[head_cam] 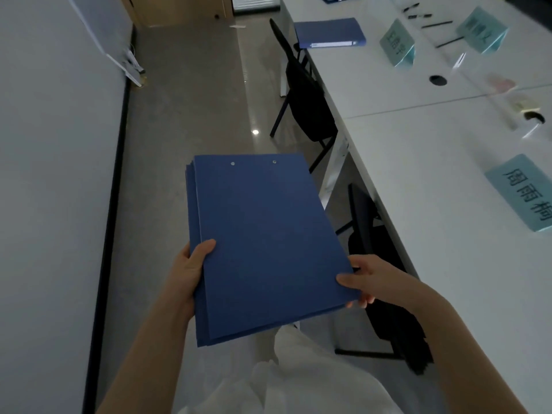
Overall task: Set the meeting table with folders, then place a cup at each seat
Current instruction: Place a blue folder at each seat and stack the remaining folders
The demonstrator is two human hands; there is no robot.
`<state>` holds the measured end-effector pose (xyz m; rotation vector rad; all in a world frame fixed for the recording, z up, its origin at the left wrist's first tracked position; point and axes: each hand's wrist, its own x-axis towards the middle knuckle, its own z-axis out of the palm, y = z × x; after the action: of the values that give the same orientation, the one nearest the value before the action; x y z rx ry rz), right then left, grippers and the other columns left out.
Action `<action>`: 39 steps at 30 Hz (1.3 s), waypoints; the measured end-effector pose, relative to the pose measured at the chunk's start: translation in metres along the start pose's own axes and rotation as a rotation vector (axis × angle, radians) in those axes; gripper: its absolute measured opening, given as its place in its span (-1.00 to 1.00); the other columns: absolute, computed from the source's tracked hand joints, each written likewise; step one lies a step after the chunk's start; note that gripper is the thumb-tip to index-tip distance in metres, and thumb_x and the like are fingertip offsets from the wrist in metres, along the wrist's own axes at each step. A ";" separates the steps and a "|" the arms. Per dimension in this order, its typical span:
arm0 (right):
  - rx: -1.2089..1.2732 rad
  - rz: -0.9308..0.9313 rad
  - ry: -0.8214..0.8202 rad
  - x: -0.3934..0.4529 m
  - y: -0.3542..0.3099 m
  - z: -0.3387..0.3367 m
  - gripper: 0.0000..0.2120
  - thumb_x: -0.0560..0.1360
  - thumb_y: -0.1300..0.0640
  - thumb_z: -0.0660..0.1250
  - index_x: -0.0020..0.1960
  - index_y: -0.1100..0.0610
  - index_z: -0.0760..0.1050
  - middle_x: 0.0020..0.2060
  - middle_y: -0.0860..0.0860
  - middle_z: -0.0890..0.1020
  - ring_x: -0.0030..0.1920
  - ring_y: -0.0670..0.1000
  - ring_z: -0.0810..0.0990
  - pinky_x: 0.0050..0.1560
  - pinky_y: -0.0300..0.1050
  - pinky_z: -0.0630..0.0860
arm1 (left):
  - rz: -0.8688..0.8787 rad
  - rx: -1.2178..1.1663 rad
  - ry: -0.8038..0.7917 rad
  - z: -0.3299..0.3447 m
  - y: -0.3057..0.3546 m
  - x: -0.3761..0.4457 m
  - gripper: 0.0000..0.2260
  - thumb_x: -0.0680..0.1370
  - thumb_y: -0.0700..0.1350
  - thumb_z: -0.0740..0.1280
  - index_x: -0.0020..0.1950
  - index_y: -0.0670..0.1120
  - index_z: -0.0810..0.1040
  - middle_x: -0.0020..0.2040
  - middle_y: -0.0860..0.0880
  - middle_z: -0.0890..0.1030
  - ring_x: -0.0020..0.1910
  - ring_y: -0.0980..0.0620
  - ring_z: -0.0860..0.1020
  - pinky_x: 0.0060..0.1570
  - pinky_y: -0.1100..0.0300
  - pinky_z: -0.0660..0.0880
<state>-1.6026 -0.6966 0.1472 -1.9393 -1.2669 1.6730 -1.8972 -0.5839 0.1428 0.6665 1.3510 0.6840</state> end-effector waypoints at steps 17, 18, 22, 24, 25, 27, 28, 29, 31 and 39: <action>0.729 0.108 0.183 0.216 -0.118 -0.123 -0.51 0.54 -0.30 0.11 0.27 -0.01 0.50 0.12 -0.06 0.64 0.09 -0.01 0.64 0.20 0.03 0.51 | -0.073 0.030 -0.009 0.073 0.140 0.182 -0.69 0.55 0.06 0.26 0.22 -0.07 0.51 0.06 -0.16 0.66 -0.07 -0.17 0.64 -0.21 -0.02 0.56; 0.714 0.101 0.209 0.231 -0.127 -0.128 -0.54 0.53 -0.26 0.17 0.25 0.01 0.51 0.09 -0.05 0.66 0.05 0.01 0.66 0.14 0.02 0.55 | -0.082 0.027 -0.020 0.075 0.153 0.199 -0.71 0.56 0.06 0.25 0.19 -0.07 0.53 0.03 -0.16 0.68 -0.09 -0.17 0.65 -0.20 -0.03 0.56; 0.587 0.007 0.398 0.289 -0.168 -0.154 -0.65 0.52 -0.12 0.29 0.20 0.06 0.51 0.03 -0.03 0.67 -0.04 0.00 0.68 0.00 -0.04 0.61 | -0.125 0.040 -0.079 0.081 0.208 0.264 -0.71 0.56 0.06 0.23 0.17 -0.07 0.54 -0.02 -0.15 0.69 -0.14 -0.16 0.65 -0.23 -0.02 0.55; 0.513 -0.056 0.477 0.310 -0.189 -0.168 -0.62 0.52 -0.11 0.30 0.25 0.06 0.47 0.10 -0.03 0.63 0.00 -0.02 0.65 0.02 -0.03 0.61 | -0.126 0.034 -0.117 0.083 0.235 0.289 -0.74 0.56 0.00 0.22 0.16 -0.08 0.54 -0.08 -0.10 0.71 -0.19 -0.12 0.68 -0.28 0.02 0.56; 0.486 -0.078 0.501 0.322 -0.199 -0.176 -0.61 0.51 -0.10 0.31 0.27 0.06 0.45 0.12 -0.03 0.62 0.02 -0.02 0.64 0.03 -0.02 0.61 | -0.118 0.036 -0.140 0.084 0.251 0.303 -0.77 0.56 -0.04 0.21 0.14 -0.08 0.54 -0.12 -0.07 0.72 -0.22 -0.08 0.69 -0.32 0.03 0.57; 0.475 -0.121 0.546 0.346 -0.220 -0.190 -0.62 0.52 -0.07 0.31 0.29 0.04 0.42 0.12 -0.06 0.60 0.03 -0.05 0.63 0.04 -0.04 0.60 | -0.110 0.045 -0.195 0.089 0.286 0.332 -0.79 0.57 -0.12 0.17 0.10 -0.09 0.55 -0.18 -0.04 0.73 -0.26 -0.04 0.70 -0.39 0.07 0.60; 0.490 -0.135 0.564 0.359 -0.231 -0.198 -0.63 0.53 -0.06 0.30 0.29 0.03 0.41 0.12 -0.08 0.60 0.04 -0.06 0.63 0.04 -0.06 0.60 | -0.110 0.068 -0.215 0.093 0.305 0.349 -0.79 0.56 -0.14 0.17 0.09 -0.10 0.55 -0.19 -0.05 0.73 -0.27 -0.05 0.70 -0.38 0.08 0.60; 0.501 -0.149 0.578 0.370 -0.241 -0.204 -0.63 0.53 -0.06 0.30 0.30 0.01 0.41 0.13 -0.09 0.59 0.04 -0.07 0.62 0.04 -0.07 0.59 | -0.115 0.091 -0.219 0.100 0.319 0.363 -0.80 0.55 -0.12 0.20 0.09 -0.11 0.56 -0.19 -0.06 0.73 -0.27 -0.06 0.69 -0.35 0.07 0.60; 0.505 -0.161 0.596 0.388 -0.257 -0.216 -0.63 0.55 -0.05 0.28 0.32 0.00 0.39 0.12 -0.11 0.58 0.06 -0.08 0.61 0.03 -0.10 0.58 | -0.130 0.141 -0.209 0.113 0.341 0.386 -0.80 0.52 -0.05 0.30 0.08 -0.10 0.57 -0.19 -0.08 0.73 -0.23 -0.10 0.69 -0.27 0.04 0.57; 0.569 -0.065 0.617 0.471 -0.291 -0.297 -0.60 0.54 -0.07 0.28 0.33 0.01 0.39 0.14 -0.08 0.60 0.06 -0.04 0.63 0.11 0.03 0.59 | -0.147 0.146 -0.255 0.172 0.408 0.490 -0.71 0.49 -0.06 0.39 0.17 -0.12 0.58 -0.05 -0.15 0.72 -0.18 -0.15 0.70 -0.30 0.01 0.60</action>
<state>-1.4855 -0.0802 0.1281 -1.8029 -0.5384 1.0919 -1.7038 0.0468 0.1631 0.7368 1.2065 0.3711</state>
